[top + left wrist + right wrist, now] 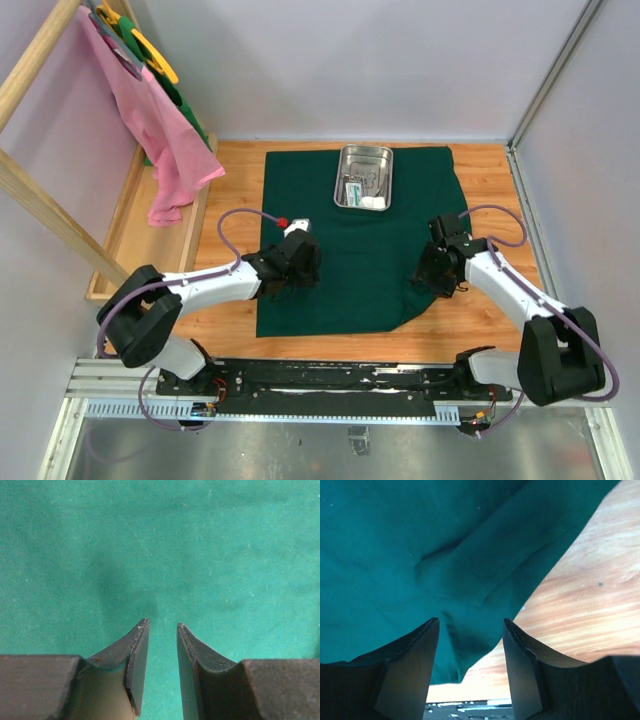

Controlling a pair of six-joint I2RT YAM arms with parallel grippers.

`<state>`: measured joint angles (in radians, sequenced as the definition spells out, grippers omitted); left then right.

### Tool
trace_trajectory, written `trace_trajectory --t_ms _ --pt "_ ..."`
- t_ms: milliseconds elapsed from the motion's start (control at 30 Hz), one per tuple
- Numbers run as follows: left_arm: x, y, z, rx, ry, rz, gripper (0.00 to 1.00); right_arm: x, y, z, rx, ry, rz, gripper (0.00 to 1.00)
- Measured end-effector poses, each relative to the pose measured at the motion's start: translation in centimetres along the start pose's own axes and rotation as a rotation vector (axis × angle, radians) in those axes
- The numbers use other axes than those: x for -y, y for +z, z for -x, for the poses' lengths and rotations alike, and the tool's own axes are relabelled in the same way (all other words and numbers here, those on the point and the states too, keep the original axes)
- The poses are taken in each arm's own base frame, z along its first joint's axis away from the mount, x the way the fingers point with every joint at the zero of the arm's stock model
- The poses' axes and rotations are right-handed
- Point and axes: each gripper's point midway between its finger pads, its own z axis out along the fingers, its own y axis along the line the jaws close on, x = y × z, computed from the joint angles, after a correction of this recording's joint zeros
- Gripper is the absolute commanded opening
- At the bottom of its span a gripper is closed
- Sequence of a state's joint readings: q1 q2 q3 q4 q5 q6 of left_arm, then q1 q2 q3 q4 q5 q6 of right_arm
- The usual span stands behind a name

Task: Open and lay out the surgical kit
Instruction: Smooth out the surgical kit.

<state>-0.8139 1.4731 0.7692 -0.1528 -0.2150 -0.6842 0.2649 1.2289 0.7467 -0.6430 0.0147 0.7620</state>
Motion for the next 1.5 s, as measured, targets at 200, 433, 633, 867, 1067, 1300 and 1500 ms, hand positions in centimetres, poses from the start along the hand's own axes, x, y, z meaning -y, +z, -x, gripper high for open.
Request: trace_trajectory --t_ms 200,433,633,867,1067,1300,1500 --pt "-0.3 0.1 -0.4 -0.013 0.007 0.012 0.47 0.0 2.4 0.0 -0.034 0.02 -0.047 0.51" --pt "-0.4 0.0 -0.3 -0.011 0.01 0.016 0.69 0.0 4.1 0.1 -0.048 0.026 -0.068 0.32" --pt "-0.3 -0.3 0.1 0.003 0.008 0.013 0.69 -0.2 3.7 0.8 -0.013 0.027 -0.057 0.14" --pt "-0.4 -0.3 0.1 0.002 0.008 0.013 0.68 0.0 3.1 1.6 0.025 0.0 -0.065 0.01" --pt "-0.4 -0.5 0.1 0.004 0.01 0.013 0.68 0.9 1.4 1.9 0.049 -0.041 -0.092 0.01" --pt "-0.3 -0.7 0.3 0.006 0.024 0.004 0.68 2.4 -4.3 1.9 0.074 -0.118 -0.118 0.01" --pt "0.5 -0.8 0.1 -0.008 0.022 -0.035 0.67 4.0 -6.7 1.2 -0.049 -0.22 -0.226 0.01"
